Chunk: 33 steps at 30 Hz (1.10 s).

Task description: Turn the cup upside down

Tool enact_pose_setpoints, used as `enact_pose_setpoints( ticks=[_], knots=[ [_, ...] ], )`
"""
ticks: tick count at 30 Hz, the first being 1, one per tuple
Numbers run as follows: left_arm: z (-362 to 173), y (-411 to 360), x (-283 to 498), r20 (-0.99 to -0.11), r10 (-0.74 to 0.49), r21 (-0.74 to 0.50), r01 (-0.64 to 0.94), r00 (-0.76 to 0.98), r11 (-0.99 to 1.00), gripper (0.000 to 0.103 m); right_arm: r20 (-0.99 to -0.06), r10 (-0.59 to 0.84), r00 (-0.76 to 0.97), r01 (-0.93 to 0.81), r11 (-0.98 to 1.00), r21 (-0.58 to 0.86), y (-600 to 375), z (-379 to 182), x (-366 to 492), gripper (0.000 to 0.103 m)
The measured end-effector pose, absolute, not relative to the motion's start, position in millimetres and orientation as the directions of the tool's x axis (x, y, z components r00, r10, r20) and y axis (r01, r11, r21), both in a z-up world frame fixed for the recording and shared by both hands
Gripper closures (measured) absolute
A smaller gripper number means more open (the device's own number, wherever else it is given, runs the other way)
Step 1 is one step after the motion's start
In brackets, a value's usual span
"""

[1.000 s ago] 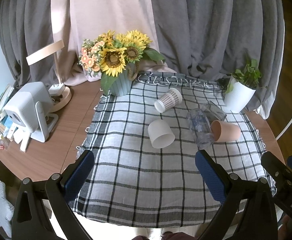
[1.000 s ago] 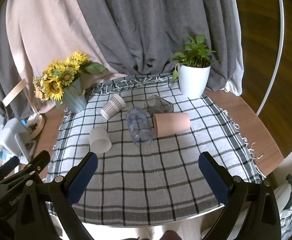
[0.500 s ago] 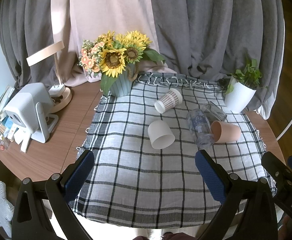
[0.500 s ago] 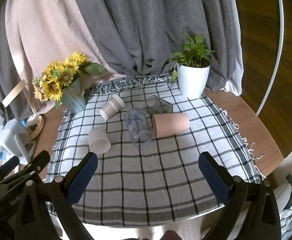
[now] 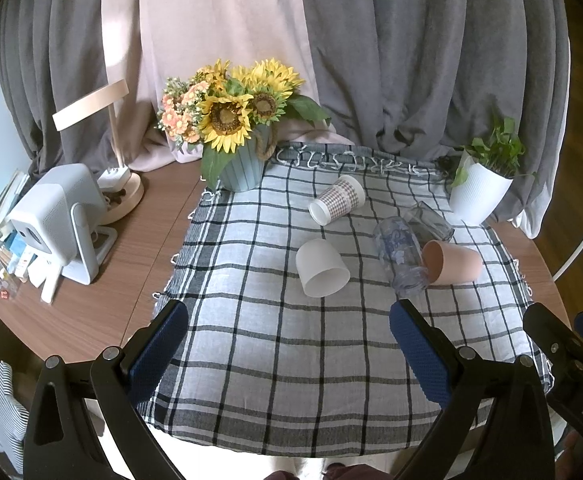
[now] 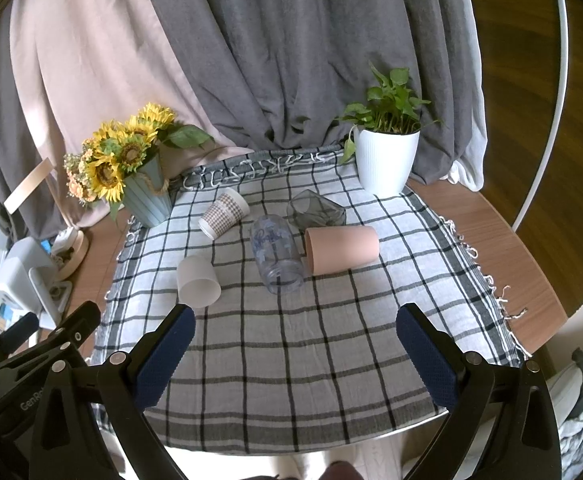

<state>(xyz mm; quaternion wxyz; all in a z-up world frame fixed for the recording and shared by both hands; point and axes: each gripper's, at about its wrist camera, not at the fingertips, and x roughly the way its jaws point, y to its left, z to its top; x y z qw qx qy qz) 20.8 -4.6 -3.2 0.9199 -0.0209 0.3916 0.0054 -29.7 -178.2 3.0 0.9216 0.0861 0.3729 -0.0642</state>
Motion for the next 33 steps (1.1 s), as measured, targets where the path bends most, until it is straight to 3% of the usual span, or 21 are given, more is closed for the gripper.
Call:
enact_pose_setpoints(
  ticks=[23,33],
  knots=[
    [-13,4,35,-0.74,0.017,-0.012,-0.037,0.672,0.999,0.0,-0.714,-0.028,0.7,0.165,0.979,0.123,-182,-6,-13,0.002],
    [-36,0,76,-0.812,0.093,0.024,-0.127,0.576,0.992,0.0,-0.801,0.084,0.593,0.072,0.985,0.157,-182,-36,53,0.002]
  ],
)
